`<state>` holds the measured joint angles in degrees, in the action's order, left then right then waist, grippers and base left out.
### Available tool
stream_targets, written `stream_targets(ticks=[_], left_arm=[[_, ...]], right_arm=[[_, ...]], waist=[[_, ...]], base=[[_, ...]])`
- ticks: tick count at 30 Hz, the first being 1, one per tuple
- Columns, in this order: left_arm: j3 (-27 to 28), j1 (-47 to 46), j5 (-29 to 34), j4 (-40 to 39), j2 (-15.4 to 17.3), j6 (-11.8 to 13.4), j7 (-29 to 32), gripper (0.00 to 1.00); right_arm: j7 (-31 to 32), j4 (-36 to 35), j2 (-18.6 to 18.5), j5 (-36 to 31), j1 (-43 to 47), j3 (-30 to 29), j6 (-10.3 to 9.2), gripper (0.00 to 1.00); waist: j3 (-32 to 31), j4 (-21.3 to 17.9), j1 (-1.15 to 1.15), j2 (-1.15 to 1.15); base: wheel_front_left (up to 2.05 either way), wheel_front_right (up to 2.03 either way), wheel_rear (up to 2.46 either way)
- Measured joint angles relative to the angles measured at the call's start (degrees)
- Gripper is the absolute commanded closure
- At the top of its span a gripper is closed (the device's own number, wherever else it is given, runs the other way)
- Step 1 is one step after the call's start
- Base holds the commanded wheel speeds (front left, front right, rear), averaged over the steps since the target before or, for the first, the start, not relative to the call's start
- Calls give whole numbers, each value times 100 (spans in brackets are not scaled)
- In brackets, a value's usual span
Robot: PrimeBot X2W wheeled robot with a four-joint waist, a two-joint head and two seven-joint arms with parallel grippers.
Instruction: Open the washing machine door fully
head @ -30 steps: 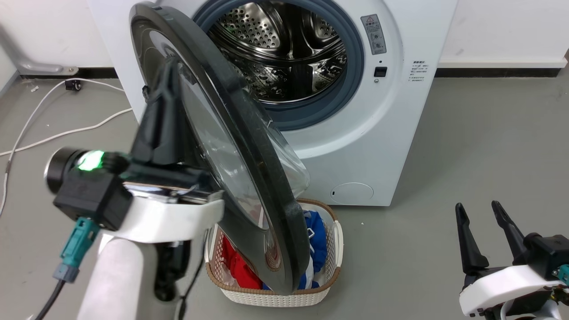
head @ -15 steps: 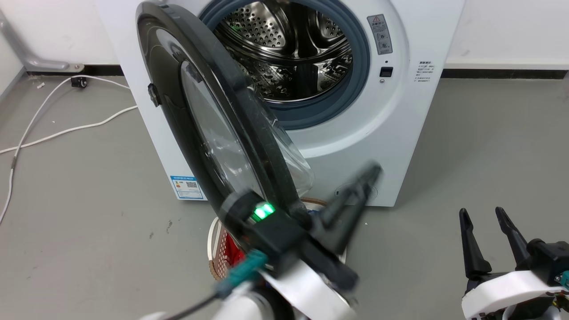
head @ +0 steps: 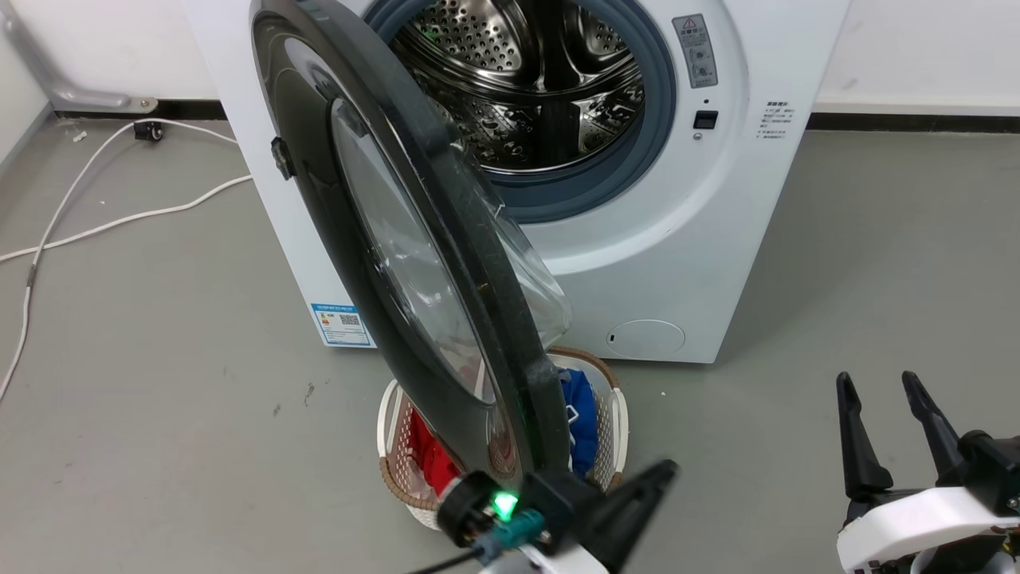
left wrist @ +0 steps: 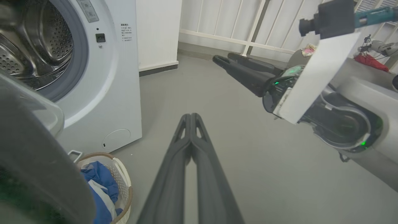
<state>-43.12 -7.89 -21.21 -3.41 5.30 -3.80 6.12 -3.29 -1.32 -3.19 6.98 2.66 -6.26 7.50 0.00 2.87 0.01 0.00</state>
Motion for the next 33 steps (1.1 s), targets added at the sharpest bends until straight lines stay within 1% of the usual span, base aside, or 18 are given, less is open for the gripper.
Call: stream_targets(ticks=[5, 15, 21, 26, 33], left_arm=[[380, -203, 53, 349, 4, 274, -220, 100], [670, -353, 87, 843, -2, 638, -385, 100], [695, -338, 70, 873, -21, 726, -455, 100], [754, -221, -64, 786, -23, 760, -502, 100], [736, -46, 43, 520, 175, 859, -511, 100]], right_arm=[[-30, 20, 7, 1, -5, -5, 0, 0], [-78, 98, 19, 10, -14, 20, 0, 0], [-97, 112, 21, 62, -13, -12, 0, 0], [-122, 120, 22, 145, -13, -70, 0, 0], [-120, 99, 25, 42, 2, -177, 0, 0]], waist=[[17, 6, 0, 0], [-11, -35, 0, 0], [11, 21, 0, 0], [28, 109, 0, 0], [17, 319, -1, 0]], base=[[0, 0, 0], [0, 0, 0], [0, 0, 0], [0, 0, 0], [0, 0, 0]])
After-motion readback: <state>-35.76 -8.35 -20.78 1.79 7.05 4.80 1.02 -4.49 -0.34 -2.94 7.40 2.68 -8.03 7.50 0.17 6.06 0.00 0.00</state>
